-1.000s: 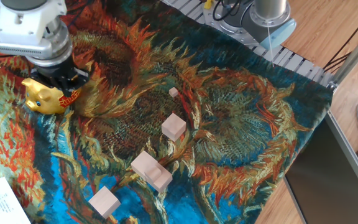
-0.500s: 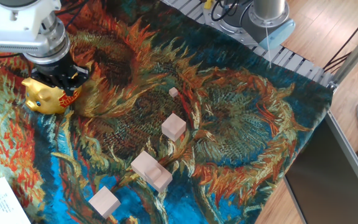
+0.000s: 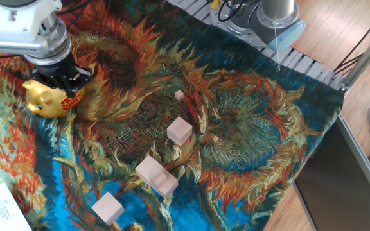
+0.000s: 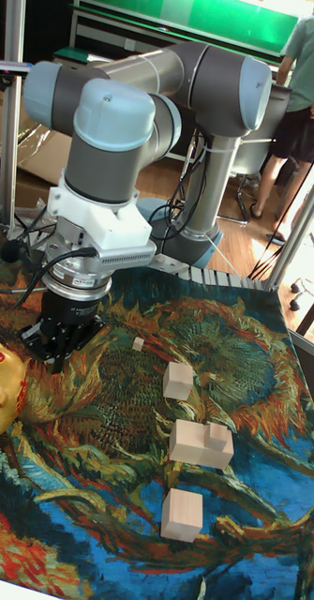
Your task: Drop coins into a piggy bank
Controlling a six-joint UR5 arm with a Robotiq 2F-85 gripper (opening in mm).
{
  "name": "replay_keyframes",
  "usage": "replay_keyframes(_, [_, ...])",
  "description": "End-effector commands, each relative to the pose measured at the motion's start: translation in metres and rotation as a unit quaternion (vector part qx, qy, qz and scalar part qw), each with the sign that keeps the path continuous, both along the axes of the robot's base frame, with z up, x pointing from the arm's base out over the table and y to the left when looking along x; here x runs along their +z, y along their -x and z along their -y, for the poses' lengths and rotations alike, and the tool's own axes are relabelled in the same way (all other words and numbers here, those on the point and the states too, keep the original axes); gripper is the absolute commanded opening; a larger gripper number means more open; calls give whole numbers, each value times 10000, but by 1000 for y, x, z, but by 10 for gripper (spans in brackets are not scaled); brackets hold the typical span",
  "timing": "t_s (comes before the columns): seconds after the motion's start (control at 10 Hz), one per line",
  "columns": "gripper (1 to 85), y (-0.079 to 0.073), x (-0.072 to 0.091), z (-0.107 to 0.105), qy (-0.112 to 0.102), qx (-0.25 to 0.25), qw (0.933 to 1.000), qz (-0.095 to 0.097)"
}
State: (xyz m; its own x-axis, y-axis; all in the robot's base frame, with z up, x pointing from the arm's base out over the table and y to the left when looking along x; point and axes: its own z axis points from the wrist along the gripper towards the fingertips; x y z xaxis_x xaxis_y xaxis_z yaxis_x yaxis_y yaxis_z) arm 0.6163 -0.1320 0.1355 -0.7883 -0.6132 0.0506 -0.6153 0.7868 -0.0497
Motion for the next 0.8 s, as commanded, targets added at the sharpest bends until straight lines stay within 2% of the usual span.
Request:
replay_keyframes(0.0, [13, 0, 2, 2, -63, 196, 9998, 5])
replay_keyframes(0.2, [13, -3, 6, 34, 78, 621, 9980, 27])
replay_keyframes(0.3, [13, -3, 3, 43, 115, 750, 9971, 91])
replay_keyframes(0.4, [13, -2, 0, 43, 81, 821, 9965, 126])
replay_keyframes(0.6, [13, 2, -1, 30, -179, 745, 9970, 74])
replay_keyframes(0.7, [13, 2, -1, 27, -234, 652, 9976, 68])
